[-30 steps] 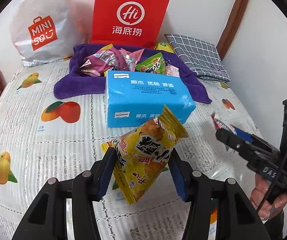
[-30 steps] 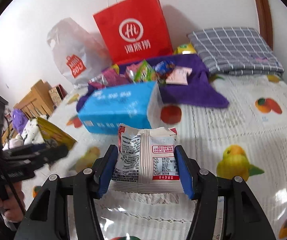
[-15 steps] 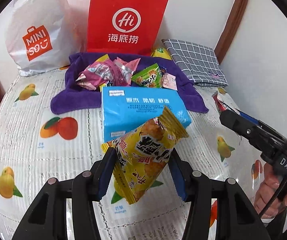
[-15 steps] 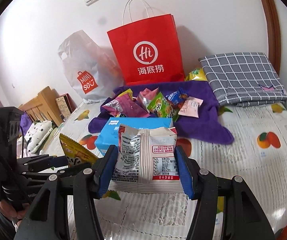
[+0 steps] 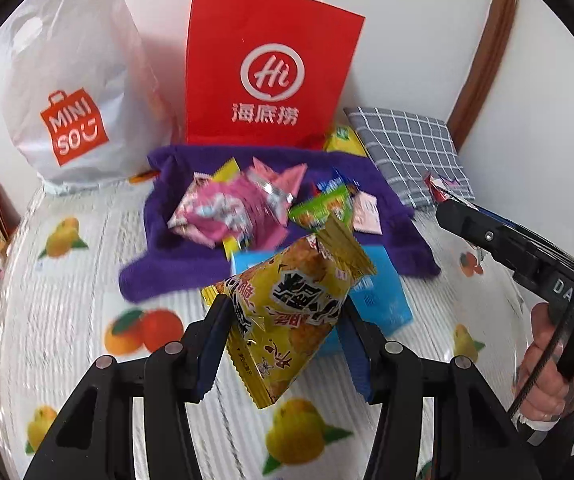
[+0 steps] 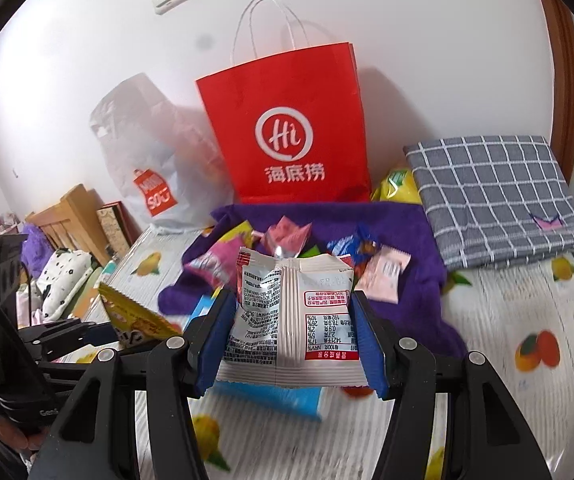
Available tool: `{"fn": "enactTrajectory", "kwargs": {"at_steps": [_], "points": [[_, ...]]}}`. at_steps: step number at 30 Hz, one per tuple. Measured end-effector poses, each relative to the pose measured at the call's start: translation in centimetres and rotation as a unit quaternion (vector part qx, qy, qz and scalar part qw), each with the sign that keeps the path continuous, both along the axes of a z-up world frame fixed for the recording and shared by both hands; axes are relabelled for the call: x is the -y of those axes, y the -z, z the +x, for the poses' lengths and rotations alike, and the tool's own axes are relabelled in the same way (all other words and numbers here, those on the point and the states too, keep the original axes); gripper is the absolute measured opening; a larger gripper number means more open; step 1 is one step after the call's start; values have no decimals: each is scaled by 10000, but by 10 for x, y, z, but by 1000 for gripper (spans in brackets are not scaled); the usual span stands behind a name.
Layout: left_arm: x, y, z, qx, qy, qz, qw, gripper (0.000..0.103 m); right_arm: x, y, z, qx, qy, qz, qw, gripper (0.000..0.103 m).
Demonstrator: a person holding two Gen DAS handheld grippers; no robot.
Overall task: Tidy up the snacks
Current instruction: 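Lower both snacks onto the purple towel and open both tools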
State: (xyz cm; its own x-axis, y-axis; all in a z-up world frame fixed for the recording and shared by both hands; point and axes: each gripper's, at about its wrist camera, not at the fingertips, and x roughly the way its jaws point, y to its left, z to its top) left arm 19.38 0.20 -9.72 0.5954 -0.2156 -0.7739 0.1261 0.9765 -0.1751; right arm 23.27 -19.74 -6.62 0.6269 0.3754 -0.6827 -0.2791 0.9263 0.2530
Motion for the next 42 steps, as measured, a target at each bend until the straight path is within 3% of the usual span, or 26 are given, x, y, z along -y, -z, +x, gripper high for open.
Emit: {"fn": "enactTrajectory", "kwargs": {"at_steps": [13,23,29,34,42], "points": [[-11,-9,63,-33,-263,-108,9996,51,15,1,88,-25,134,-198,9997,58],[-3,9,98,-273,-354,-92,9990,51,27,56,133,-548,107,-258,9981,58],[10,19,125,-337,-257,-238,9988,51,30,79,146,-771,-74,-662,9948,58],[22,34,145,-481,-207,-416,9978,51,37,91,153,-1000,-155,-675,9926,58],[35,47,160,-629,-164,-439,9969,51,31,98,153,-1014,-223,-782,9915,58]]}}
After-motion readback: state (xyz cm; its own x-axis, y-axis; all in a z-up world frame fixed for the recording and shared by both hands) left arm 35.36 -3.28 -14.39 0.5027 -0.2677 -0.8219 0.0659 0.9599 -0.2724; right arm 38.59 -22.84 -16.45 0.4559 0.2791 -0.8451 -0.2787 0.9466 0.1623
